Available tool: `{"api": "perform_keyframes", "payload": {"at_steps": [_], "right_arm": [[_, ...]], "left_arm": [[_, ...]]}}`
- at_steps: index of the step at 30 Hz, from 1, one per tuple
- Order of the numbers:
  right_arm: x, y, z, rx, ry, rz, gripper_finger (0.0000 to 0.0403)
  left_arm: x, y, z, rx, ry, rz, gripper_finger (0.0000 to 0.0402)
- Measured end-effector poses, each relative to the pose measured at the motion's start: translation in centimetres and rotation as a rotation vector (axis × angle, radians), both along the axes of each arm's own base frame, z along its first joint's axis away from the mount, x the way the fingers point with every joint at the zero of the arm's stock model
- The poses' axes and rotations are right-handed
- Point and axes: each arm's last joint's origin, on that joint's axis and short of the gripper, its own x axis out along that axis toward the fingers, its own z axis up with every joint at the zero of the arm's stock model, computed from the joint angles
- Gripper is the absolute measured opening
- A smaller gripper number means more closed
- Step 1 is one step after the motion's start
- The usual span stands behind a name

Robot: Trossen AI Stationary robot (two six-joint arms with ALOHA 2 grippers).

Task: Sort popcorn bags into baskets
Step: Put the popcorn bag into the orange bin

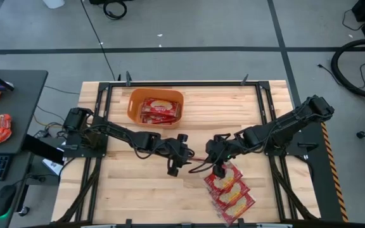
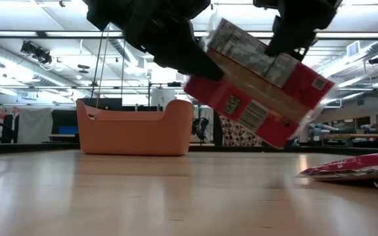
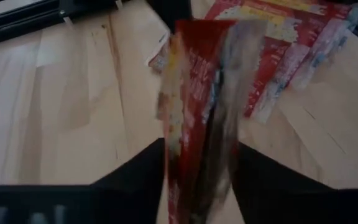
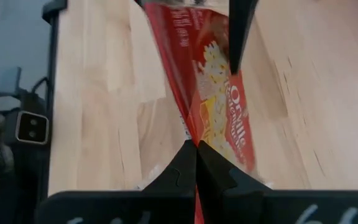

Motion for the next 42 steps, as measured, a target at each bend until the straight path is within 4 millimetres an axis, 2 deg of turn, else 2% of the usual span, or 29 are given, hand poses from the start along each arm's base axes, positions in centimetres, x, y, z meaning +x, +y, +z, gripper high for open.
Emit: {"api": "perform_keyframes", "payload": {"at_steps": [8,14,21,25,29,36,42], "right_arm": [[0.4,0.1,0.4,-0.017,-0.067,0.029,0.0009],[-0.2,-0.4,1.1,-0.032,-0.074,0.033,0.0053],[-3.6,-1.6,3.9,-0.145,-0.094,-0.041,0.0117],[-5.2,-2.0,4.7,-0.262,-0.100,-0.127,0.0136],[-5.7,-1.6,5.0,-0.314,-0.128,-0.151,0.0141],[-5.2,-1.1,4.5,-0.350,-0.133,-0.143,0.0137],[-4.2,-0.6,3.8,-0.368,-0.136,-0.125,0.0137]], "left_arm": [[0.0,0.0,0.0,0.011,-0.002,-0.004,0.0028],[-0.1,0.2,0.3,0.074,-0.009,0.005,0.0026],[-1.3,1.5,2.9,0.194,-0.048,-0.001,0.0026],[-3.2,3.4,4.2,0.215,-0.100,0.036,0.0026],[-5.8,5.6,4.5,0.211,-0.199,0.103,0.0026],[-10.8,8.9,4.6,0.229,-0.346,0.177,0.0026],[-13.5,12.6,3.3,0.182,-0.322,0.249,0.0026]]}}
